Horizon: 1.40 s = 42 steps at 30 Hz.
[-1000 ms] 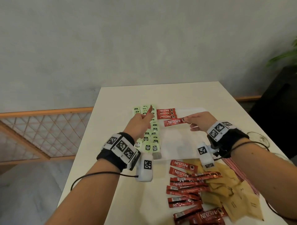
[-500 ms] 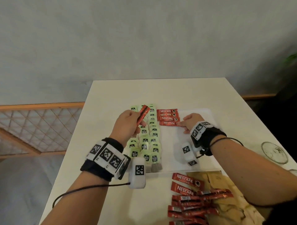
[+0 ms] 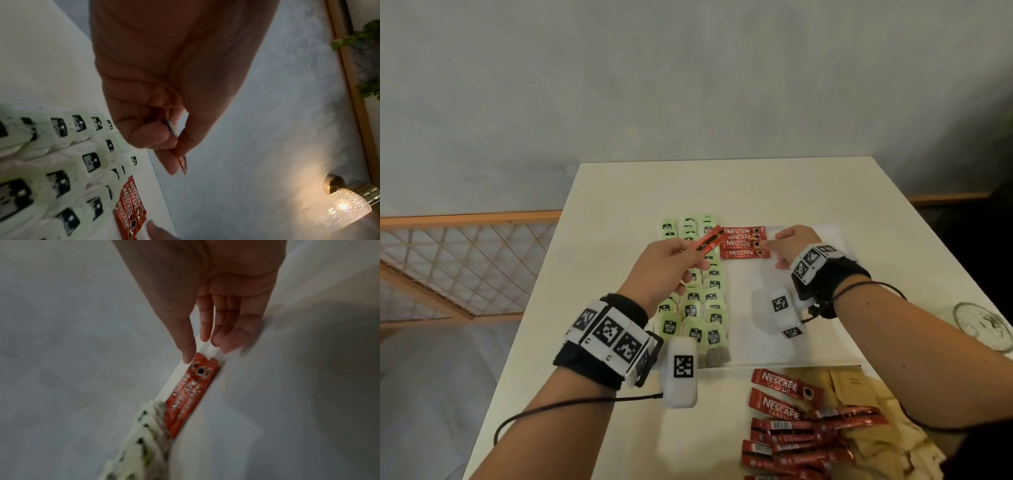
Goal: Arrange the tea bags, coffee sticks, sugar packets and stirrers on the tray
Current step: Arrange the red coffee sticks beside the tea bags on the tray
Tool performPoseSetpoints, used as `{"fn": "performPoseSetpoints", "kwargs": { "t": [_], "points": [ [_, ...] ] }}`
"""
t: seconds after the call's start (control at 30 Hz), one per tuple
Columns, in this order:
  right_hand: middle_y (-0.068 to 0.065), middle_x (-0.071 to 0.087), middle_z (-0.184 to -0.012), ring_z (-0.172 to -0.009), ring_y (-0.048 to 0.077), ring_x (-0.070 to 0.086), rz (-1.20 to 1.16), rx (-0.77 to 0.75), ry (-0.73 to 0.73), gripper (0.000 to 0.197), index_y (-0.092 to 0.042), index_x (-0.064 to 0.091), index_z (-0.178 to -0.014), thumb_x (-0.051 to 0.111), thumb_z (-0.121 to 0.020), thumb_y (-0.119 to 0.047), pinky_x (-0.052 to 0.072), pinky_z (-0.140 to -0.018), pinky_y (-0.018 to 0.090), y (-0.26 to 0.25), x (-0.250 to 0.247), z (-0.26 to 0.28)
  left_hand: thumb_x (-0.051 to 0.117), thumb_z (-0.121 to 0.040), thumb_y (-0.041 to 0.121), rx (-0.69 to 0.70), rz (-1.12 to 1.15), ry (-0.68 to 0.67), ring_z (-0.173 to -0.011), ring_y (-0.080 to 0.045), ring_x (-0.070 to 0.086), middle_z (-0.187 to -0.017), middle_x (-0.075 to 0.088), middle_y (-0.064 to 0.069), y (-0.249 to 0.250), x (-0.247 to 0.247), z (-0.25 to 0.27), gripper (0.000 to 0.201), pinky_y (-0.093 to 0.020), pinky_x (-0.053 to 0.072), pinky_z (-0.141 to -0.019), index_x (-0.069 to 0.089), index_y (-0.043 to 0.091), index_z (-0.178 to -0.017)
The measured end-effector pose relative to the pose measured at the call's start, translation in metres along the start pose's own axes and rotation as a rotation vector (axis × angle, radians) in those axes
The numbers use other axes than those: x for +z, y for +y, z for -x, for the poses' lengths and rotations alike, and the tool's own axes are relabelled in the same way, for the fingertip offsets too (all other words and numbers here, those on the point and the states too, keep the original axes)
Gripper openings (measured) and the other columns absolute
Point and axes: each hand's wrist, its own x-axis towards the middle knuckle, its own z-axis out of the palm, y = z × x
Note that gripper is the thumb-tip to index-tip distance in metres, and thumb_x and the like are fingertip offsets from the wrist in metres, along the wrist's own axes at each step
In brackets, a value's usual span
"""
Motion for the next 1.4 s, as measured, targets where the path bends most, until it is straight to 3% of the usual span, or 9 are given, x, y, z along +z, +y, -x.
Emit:
{"fn": "performPoseSetpoints", "kwargs": {
  "t": [0.1, 0.27, 0.37, 0.43, 0.53, 0.67, 0.93, 1.17, 1.4],
  "points": [
    [0.006, 0.065, -0.089, -0.062, 0.014, 0.057, -0.059, -0.126, -0.029, 0.028, -0.010, 0.064, -0.099, 0.074, -0.084, -0.032, 0.056, -0.060, 0.028, 0.004, -0.006, 0.019, 0.066, -0.090, 0.009, 0.006, 0.007, -0.081, -0.057, -0.006, 0.053, -0.088, 0.074, -0.005, -0.001, 0.007, 0.004, 0.025, -0.021, 0.046, -0.051, 0.065, 0.012, -0.114],
    [0.005, 0.059, -0.070, -0.052, 0.015, 0.047, -0.322, -0.222, -0.335, 0.039, -0.009, 0.073, -0.101, 0.062, -0.090, -0.045, 0.050, -0.059, 0.029, 0.007, -0.013, 0.074, 0.075, -0.083, 0.016, 0.013, -0.036, -0.131, -0.055, -0.008, 0.049, -0.105, 0.071, -0.022, -0.004, 0.028, 0.011, 0.033, -0.021, 0.040, -0.049, 0.063, 0.018, -0.113],
    [0.006, 0.056, -0.060, -0.042, 0.014, 0.040, -0.309, -0.267, -0.446, 0.044, -0.009, 0.074, -0.101, 0.060, -0.089, -0.049, 0.053, -0.059, 0.029, 0.010, -0.018, 0.098, 0.076, -0.083, 0.017, 0.141, -0.131, -0.081, -0.050, -0.002, 0.049, -0.087, 0.074, -0.011, -0.004, 0.041, 0.016, 0.022, -0.017, 0.039, -0.051, 0.072, 0.017, -0.105],
    [0.004, 0.054, -0.060, -0.040, 0.013, 0.039, -0.358, -0.269, -0.473, 0.036, -0.006, 0.074, -0.099, 0.061, -0.092, -0.038, 0.054, -0.059, 0.028, 0.012, -0.021, 0.108, 0.074, -0.084, 0.008, 0.248, -0.101, -0.041, -0.048, 0.005, 0.050, -0.078, 0.071, 0.002, -0.003, 0.047, 0.023, 0.022, -0.011, 0.039, -0.052, 0.076, 0.012, -0.105],
    [0.002, 0.049, -0.064, -0.044, 0.011, 0.042, -0.442, -0.285, -0.490, 0.019, -0.001, 0.072, -0.101, 0.064, -0.091, -0.016, 0.056, -0.060, 0.027, 0.014, -0.029, 0.118, 0.074, -0.082, 0.003, 0.297, -0.062, -0.039, -0.054, 0.005, 0.054, -0.086, 0.072, 0.004, 0.000, 0.050, 0.032, 0.030, -0.013, 0.044, -0.053, 0.075, 0.015, -0.110],
    [0.004, 0.062, -0.069, -0.050, 0.014, 0.056, -0.416, -0.412, -0.414, 0.020, -0.005, 0.070, -0.108, 0.065, -0.088, -0.003, 0.059, -0.065, 0.029, 0.015, -0.040, 0.126, 0.080, -0.077, 0.003, 0.159, 0.080, -0.052, -0.073, -0.007, 0.067, -0.101, 0.072, -0.004, 0.002, 0.045, 0.039, 0.052, -0.021, 0.056, -0.060, 0.063, 0.016, -0.125],
    [0.010, 0.075, -0.083, -0.070, 0.021, 0.072, -0.290, -0.437, -0.424, 0.027, -0.012, 0.071, -0.105, 0.077, -0.078, -0.009, 0.060, -0.075, 0.031, 0.011, -0.041, 0.139, 0.069, -0.088, 0.002, 0.121, 0.136, -0.016, -0.073, -0.014, 0.064, -0.087, 0.068, -0.010, 0.004, 0.038, 0.046, 0.023, -0.022, 0.058, -0.058, 0.070, 0.004, -0.110],
    [0.010, 0.069, -0.069, -0.051, 0.014, 0.062, -0.166, -0.379, -0.396, 0.022, -0.002, 0.068, -0.096, 0.076, -0.081, -0.015, 0.058, -0.060, 0.024, 0.007, -0.033, 0.127, 0.071, -0.087, 0.005, 0.083, 0.113, 0.039, -0.078, -0.016, 0.064, -0.092, 0.069, -0.011, 0.001, 0.044, 0.039, 0.022, -0.024, 0.058, -0.058, 0.068, -0.002, -0.107],
    [0.009, 0.070, -0.086, -0.062, 0.014, 0.065, -0.096, -0.266, -0.386, 0.015, -0.002, 0.069, -0.101, 0.063, -0.093, -0.012, 0.060, -0.065, 0.028, 0.022, -0.041, 0.090, 0.064, -0.093, 0.014, 0.116, -0.013, 0.083, -0.079, -0.006, 0.061, -0.092, 0.070, 0.006, -0.002, 0.035, 0.018, 0.013, -0.023, 0.056, -0.061, 0.072, 0.010, -0.101]
  ]
}}
